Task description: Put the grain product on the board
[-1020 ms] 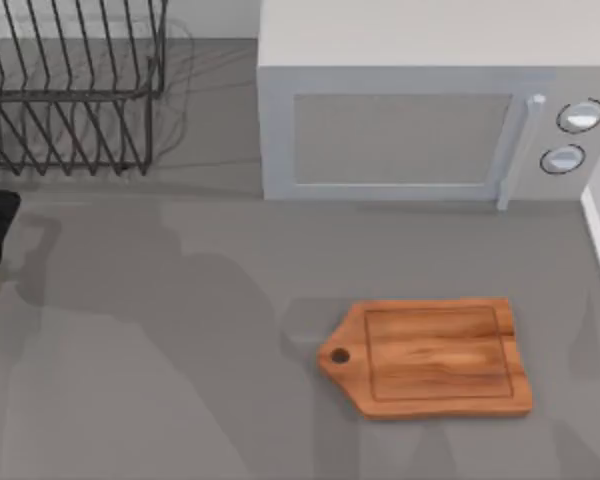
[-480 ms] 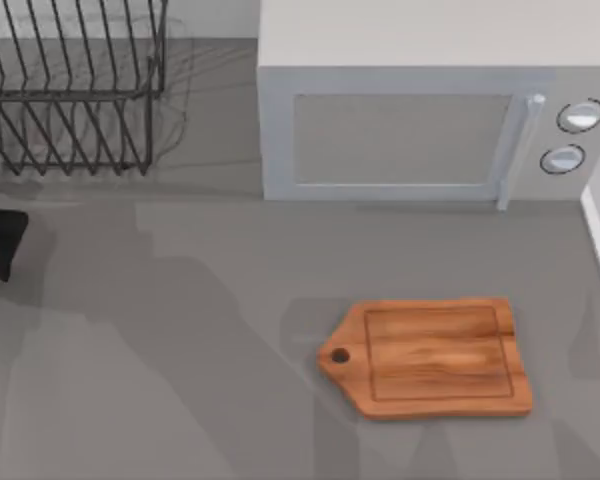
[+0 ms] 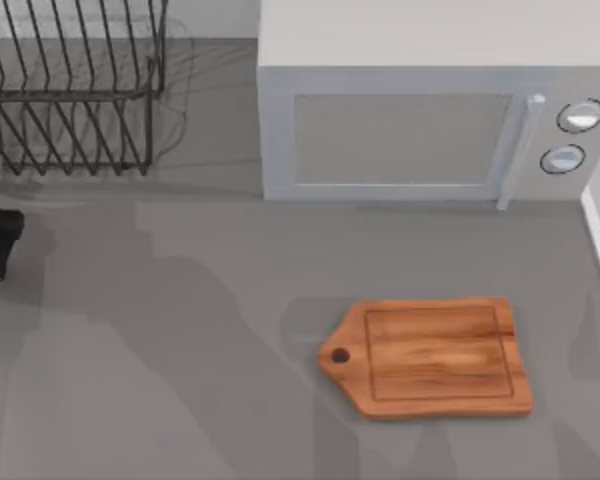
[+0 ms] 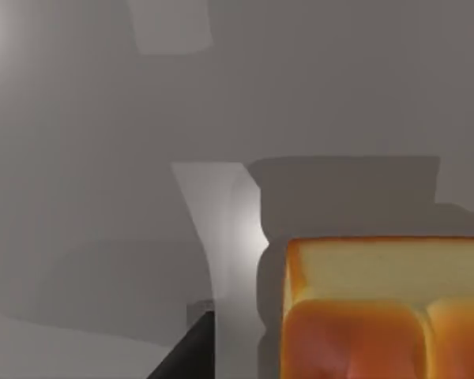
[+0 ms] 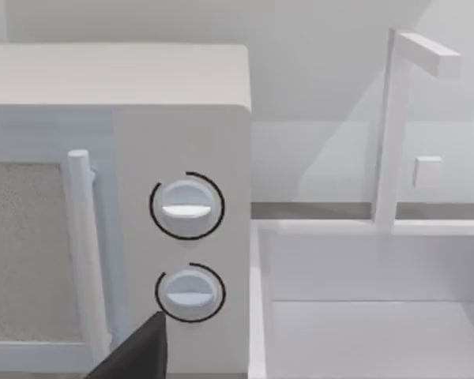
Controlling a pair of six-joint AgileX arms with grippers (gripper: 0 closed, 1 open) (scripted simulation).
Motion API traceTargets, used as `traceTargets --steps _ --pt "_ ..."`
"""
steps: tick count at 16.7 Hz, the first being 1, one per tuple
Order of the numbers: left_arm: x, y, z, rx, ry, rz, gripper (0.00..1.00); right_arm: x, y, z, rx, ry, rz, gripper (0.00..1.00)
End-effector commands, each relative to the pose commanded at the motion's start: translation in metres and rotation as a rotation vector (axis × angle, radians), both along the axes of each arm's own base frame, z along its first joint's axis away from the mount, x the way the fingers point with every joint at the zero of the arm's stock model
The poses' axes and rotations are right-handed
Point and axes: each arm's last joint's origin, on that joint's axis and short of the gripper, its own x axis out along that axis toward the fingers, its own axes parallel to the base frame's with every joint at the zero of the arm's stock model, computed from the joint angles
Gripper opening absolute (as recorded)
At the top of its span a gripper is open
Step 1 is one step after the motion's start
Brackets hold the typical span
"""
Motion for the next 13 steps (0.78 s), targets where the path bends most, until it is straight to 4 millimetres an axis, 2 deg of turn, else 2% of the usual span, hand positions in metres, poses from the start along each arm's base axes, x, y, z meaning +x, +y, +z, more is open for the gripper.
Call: traceTargets --steps 4,12,13 --pt "0.0 0.0 0.0 0.0 0.0 0.0 0.02 0.0 0.0 0.0 0.0 0.0 0.0 1.0" --pt "0.0 0.0 0.0 0.0 0.0 0.0 0.0 0.0 0.0 0.0 0.0 0.0 0.0 1.0" --pt "0.001 -0.001 0.012 -0.006 -0.025 0.0 0.0 0.0 0.0 0.0 0.0 0.0 0.0 1.0"
